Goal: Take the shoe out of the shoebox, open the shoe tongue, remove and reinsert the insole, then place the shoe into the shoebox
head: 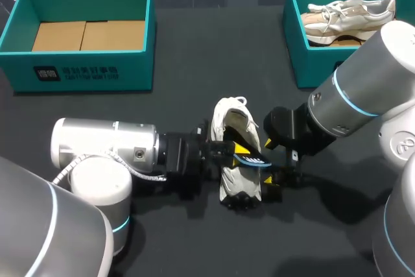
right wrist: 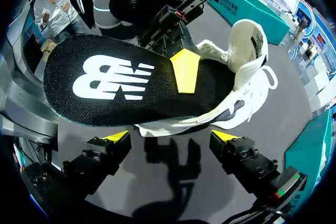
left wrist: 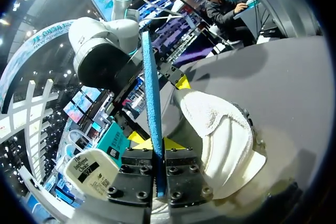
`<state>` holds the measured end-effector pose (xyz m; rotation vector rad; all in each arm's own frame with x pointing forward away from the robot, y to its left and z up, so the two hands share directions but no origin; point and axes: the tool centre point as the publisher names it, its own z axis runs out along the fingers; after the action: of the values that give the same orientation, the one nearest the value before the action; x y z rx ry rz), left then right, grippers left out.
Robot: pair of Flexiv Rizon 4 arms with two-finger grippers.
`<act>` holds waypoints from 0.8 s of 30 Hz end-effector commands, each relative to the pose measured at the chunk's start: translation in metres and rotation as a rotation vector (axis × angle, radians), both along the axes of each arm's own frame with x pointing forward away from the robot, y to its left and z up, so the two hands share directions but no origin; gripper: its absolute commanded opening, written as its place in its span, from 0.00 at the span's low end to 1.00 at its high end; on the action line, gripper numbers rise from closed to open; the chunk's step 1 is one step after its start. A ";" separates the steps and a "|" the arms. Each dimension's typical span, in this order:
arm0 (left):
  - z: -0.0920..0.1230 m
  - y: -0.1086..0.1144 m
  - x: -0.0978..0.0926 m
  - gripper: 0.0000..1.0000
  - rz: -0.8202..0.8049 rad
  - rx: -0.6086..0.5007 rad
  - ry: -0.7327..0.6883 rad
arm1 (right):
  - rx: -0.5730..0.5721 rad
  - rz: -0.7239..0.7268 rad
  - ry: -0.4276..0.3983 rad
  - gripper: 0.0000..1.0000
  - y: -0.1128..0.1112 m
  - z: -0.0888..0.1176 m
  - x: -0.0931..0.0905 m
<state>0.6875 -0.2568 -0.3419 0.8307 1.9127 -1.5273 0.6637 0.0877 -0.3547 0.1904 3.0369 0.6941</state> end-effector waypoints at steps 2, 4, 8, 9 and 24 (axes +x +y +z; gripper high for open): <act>-0.010 -0.004 0.008 0.00 0.024 0.027 -0.024 | 0.000 -0.001 -0.002 1.00 0.000 -0.001 -0.001; -0.014 -0.004 0.012 0.00 0.040 0.038 -0.022 | 0.000 -0.001 -0.002 1.00 0.000 -0.001 -0.001; -0.018 -0.003 0.015 0.00 0.053 0.047 -0.011 | 0.000 -0.001 -0.002 1.00 0.000 -0.001 -0.001; -0.018 -0.002 0.014 0.00 0.053 0.048 -0.010 | 0.000 -0.001 -0.002 1.00 0.000 -0.001 -0.001; 0.018 0.003 -0.013 0.29 -0.001 -0.037 0.009 | 0.000 -0.001 -0.002 1.00 0.000 -0.001 -0.001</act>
<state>0.6827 -0.2650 -0.3300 0.8114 1.8970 -1.5637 0.6637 0.0877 -0.3547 0.1903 3.0370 0.6941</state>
